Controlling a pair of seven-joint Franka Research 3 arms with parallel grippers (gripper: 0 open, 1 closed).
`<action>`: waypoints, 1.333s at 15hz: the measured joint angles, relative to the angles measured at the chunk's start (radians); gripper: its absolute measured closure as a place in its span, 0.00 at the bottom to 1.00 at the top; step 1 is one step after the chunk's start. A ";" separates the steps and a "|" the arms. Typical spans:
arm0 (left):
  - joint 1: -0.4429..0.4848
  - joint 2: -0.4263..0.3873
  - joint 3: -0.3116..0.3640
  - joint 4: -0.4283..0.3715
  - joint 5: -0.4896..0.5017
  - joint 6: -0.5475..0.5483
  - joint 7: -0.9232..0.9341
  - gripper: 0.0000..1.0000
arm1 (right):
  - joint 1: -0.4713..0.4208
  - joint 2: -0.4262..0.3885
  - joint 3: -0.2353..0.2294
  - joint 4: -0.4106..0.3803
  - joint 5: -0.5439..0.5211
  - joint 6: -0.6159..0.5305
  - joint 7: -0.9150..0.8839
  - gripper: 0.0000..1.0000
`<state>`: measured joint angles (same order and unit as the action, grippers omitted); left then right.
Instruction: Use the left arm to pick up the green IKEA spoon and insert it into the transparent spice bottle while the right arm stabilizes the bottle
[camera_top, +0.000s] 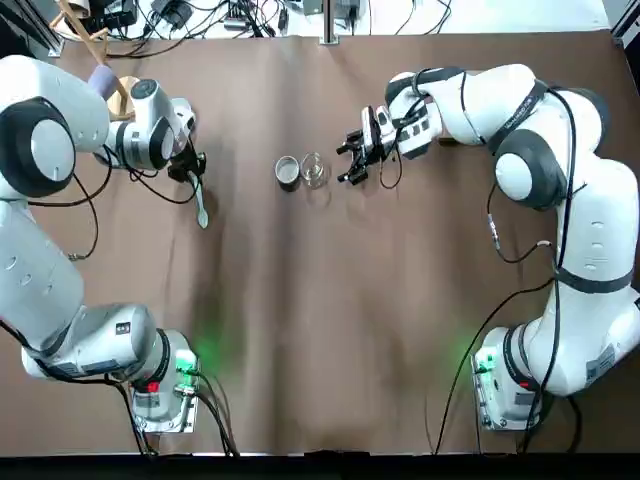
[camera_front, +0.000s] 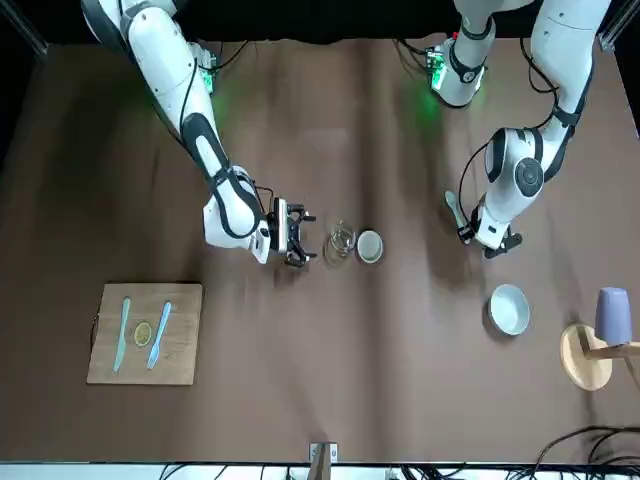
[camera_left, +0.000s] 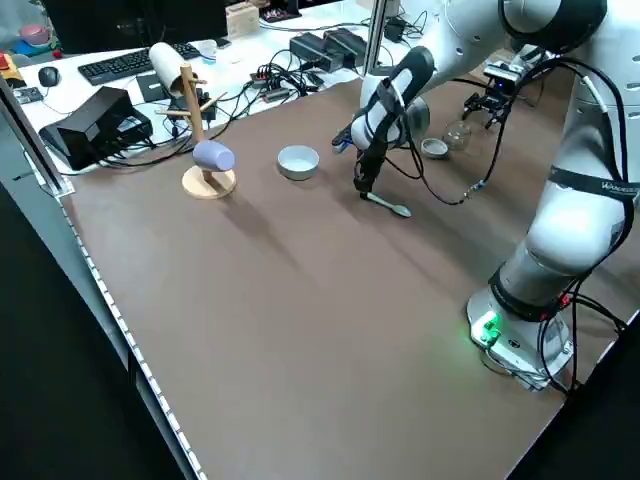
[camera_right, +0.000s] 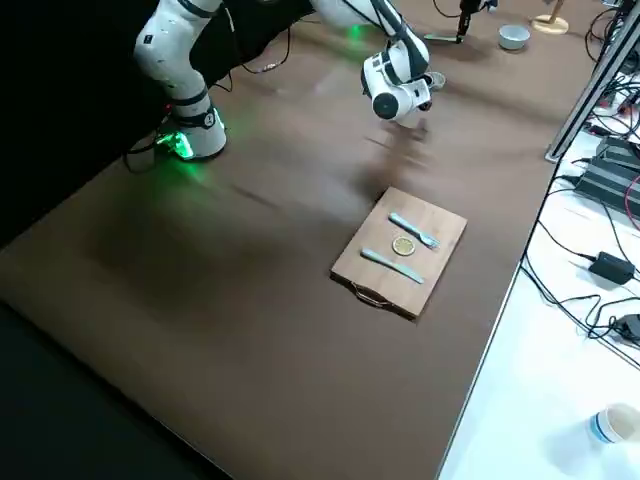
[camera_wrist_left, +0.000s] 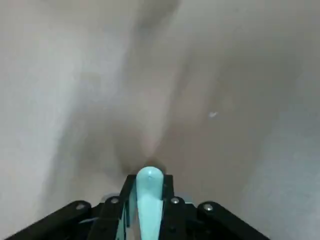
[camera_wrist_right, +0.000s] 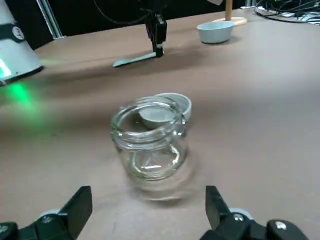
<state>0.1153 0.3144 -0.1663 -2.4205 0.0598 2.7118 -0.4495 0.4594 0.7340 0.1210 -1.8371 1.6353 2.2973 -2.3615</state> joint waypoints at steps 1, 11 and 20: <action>0.000 0.000 -0.001 0.018 0.000 0.000 0.000 0.75 | 0.002 0.009 0.000 0.012 0.000 0.009 0.000 0.00; -0.122 0.079 -0.022 0.484 0.032 -0.272 0.001 0.75 | 0.033 0.098 0.000 0.090 0.060 0.012 -0.014 0.00; -0.140 0.123 -0.023 0.673 0.035 -0.538 0.024 0.75 | 0.088 0.140 0.001 0.155 0.117 0.016 -0.015 0.00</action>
<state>-0.0246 0.4374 -0.1892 -1.7473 0.0949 2.1741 -0.4257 0.5469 0.8740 0.1216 -1.6823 1.7520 2.3129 -2.3768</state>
